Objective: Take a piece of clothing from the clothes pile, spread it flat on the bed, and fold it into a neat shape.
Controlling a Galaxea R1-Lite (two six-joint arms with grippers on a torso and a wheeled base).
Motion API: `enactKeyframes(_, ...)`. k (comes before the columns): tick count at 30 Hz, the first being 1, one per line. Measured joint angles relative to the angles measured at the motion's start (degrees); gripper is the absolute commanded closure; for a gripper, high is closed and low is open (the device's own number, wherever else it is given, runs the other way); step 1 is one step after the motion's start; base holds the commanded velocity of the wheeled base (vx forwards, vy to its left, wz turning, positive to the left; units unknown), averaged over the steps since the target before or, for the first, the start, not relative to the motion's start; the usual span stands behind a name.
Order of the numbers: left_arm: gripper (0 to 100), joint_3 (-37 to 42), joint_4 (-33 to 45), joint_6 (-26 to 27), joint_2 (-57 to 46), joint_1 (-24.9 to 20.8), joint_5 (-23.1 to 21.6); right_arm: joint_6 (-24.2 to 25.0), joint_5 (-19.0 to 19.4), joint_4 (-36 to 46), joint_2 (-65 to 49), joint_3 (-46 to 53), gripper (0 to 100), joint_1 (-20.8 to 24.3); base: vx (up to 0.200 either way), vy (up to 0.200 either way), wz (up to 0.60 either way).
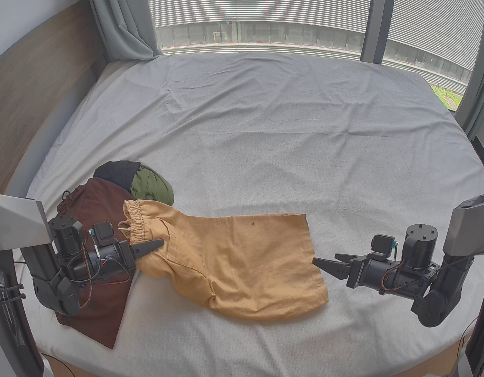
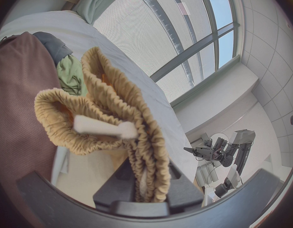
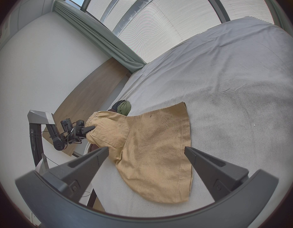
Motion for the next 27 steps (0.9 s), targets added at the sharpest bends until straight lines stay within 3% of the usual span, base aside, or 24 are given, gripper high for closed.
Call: enactKeyframes(27, 100, -5.9, 0.4, -0.7, 0.3, -12.3, 2.7, 0.0, -0.1, 0.0, 0.0, -0.5, 0, 0.2, 0.0, 0.0, 0.0)
